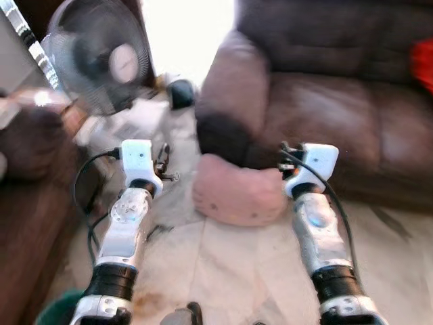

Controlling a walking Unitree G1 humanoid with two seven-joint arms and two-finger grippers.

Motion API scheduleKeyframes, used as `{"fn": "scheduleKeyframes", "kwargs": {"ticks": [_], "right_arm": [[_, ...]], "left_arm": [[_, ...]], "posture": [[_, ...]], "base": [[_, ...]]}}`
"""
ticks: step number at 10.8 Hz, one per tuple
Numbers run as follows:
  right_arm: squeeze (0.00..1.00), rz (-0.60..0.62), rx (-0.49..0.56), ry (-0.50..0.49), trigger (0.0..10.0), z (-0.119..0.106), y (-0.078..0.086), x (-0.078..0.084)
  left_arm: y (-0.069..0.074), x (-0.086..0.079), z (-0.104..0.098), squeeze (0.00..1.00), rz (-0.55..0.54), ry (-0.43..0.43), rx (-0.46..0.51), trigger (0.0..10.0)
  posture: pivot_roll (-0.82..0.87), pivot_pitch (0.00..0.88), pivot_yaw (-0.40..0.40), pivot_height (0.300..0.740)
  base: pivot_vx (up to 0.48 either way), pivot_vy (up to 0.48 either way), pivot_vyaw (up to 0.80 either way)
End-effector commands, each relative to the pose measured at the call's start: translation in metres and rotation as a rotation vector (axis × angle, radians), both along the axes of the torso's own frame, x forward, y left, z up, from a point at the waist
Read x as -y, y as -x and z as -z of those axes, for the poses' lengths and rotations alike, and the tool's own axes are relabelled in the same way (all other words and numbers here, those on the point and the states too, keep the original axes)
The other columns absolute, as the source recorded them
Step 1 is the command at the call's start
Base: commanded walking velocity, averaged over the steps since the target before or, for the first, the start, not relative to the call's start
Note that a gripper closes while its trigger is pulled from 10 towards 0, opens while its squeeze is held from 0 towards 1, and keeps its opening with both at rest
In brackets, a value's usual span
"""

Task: Move the pillow to the sofa from floor

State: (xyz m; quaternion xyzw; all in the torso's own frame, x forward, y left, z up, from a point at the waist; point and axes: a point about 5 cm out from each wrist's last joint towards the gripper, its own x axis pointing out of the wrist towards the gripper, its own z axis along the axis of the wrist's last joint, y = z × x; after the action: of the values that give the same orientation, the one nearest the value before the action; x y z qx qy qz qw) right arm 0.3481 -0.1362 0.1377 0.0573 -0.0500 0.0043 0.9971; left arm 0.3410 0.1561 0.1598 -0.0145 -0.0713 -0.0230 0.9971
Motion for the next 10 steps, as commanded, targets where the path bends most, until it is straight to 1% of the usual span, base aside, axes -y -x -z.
{"fn": "scheduleKeyframes", "kwargs": {"ticks": [1,8,10], "right_arm": [[0.00,0.020,-0.001,-0.004,10.0,0.0002,0.0010,0.0078],[0.00,0.015,-0.016,-0.015,10.0,0.0027,0.0011,0.0070],[0.00,0.012,0.001,-0.004,10.0,0.0009,0.0016,0.0058]], "left_arm": [[0.0003,0.0047,-0.0002,0.00,0.014,-0.008,-0.003,10.0],[-0.0002,0.0053,0.0000,0.00,0.021,-0.006,-0.003,10.0],[-0.0003,0.0033,-0.0006,0.00,0.017,-0.007,-0.001,10.0]], "posture": [[0.09,0.179,0.033,0.728],[0.08,0.157,0.034,0.728],[0.09,0.163,0.032,0.728]], "base": [[0.300,0.000,0.00],[0.301,0.000,0.00],[0.306,0.000,0.00]]}}
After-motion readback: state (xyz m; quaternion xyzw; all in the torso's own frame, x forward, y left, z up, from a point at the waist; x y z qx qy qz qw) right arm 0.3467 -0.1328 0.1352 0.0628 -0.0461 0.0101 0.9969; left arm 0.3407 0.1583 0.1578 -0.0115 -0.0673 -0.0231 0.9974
